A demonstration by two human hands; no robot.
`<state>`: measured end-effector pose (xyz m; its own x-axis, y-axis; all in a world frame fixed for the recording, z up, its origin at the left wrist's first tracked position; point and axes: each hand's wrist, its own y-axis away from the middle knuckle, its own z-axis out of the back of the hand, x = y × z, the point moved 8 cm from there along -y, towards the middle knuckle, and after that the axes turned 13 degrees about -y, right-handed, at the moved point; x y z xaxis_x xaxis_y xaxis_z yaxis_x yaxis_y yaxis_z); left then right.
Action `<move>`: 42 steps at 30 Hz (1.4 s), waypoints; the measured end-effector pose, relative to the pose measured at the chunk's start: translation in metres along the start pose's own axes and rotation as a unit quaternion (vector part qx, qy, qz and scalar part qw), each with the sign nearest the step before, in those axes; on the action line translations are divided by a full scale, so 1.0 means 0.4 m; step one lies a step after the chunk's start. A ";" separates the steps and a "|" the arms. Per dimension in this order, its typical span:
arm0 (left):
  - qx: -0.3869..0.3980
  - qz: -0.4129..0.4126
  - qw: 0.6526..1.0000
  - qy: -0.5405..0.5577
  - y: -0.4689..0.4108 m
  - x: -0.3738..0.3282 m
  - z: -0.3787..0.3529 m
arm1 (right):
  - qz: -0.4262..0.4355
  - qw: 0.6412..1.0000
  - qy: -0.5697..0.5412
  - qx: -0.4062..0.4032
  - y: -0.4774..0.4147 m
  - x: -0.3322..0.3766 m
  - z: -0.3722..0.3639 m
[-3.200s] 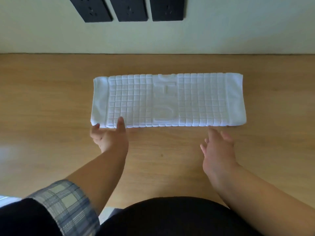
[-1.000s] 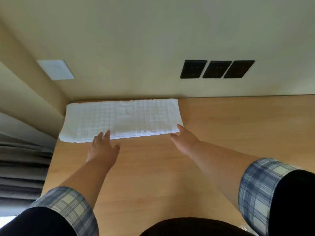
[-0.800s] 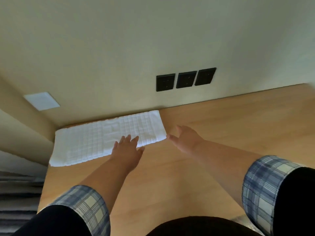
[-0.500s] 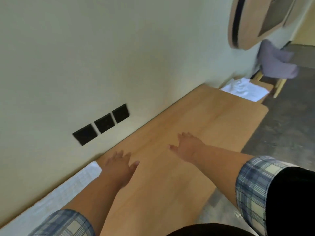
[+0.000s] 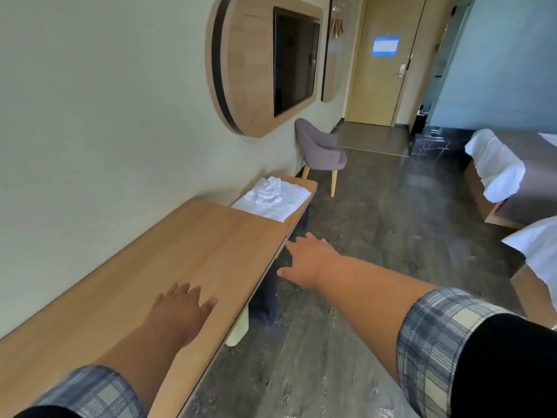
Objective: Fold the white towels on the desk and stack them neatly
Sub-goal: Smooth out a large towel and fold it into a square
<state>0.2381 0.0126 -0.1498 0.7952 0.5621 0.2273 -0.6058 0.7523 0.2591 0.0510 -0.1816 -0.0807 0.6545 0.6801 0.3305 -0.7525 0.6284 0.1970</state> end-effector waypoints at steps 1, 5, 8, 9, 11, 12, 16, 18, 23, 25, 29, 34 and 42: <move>-0.004 -0.008 1.000 0.002 -0.028 -0.062 0.031 | -0.001 1.000 0.008 -0.002 -0.012 -0.053 0.038; -0.037 -0.041 0.998 -0.003 -0.146 -0.255 0.154 | -0.030 0.999 0.025 0.011 -0.091 -0.247 0.137; -0.037 -0.045 0.998 0.012 -0.249 -0.329 0.192 | -0.046 0.998 0.026 0.022 -0.182 -0.351 0.157; -0.032 -0.042 0.998 0.021 -0.290 -0.346 0.195 | -0.048 0.998 0.028 0.029 -0.219 -0.380 0.156; -0.021 -0.043 0.998 0.028 -0.384 -0.378 0.205 | -0.051 0.997 0.031 0.041 -0.306 -0.434 0.151; -0.018 -0.046 0.998 0.027 -0.440 -0.394 0.213 | -0.053 0.997 0.029 0.044 -0.356 -0.459 0.150; -0.016 -0.073 0.997 0.008 -0.687 -0.463 0.266 | -0.064 0.997 0.012 0.046 -0.570 -0.542 0.177; -0.009 -0.090 0.996 -0.004 -0.802 -0.495 0.295 | -0.069 0.997 -0.001 0.047 -0.658 -0.583 0.208; 0.009 -0.108 0.994 -0.018 -1.039 -0.573 0.361 | -0.078 0.996 -0.023 0.047 -0.828 -0.716 0.277; 0.011 -0.105 0.994 -0.013 -1.125 -0.608 0.382 | -0.083 0.995 -0.027 0.043 -0.906 -0.782 0.292; 0.030 -0.091 0.995 -0.012 -1.297 -0.666 0.371 | -0.071 0.996 -0.023 0.050 -1.115 -0.906 0.286; 0.049 -0.010 0.999 -0.004 -1.506 -0.699 0.357 | 0.008 0.996 -0.034 0.084 -1.412 -0.991 0.288; 0.085 0.089 0.989 0.077 -1.705 -0.785 0.376 | 0.130 0.972 0.079 0.181 -1.791 -1.026 0.363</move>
<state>0.3976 -0.7287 -0.2568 0.6618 0.7362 0.1418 -0.7223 0.5753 0.3839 0.3107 -0.9656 -0.2234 0.4204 0.8652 0.2733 -0.8518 0.2726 0.4474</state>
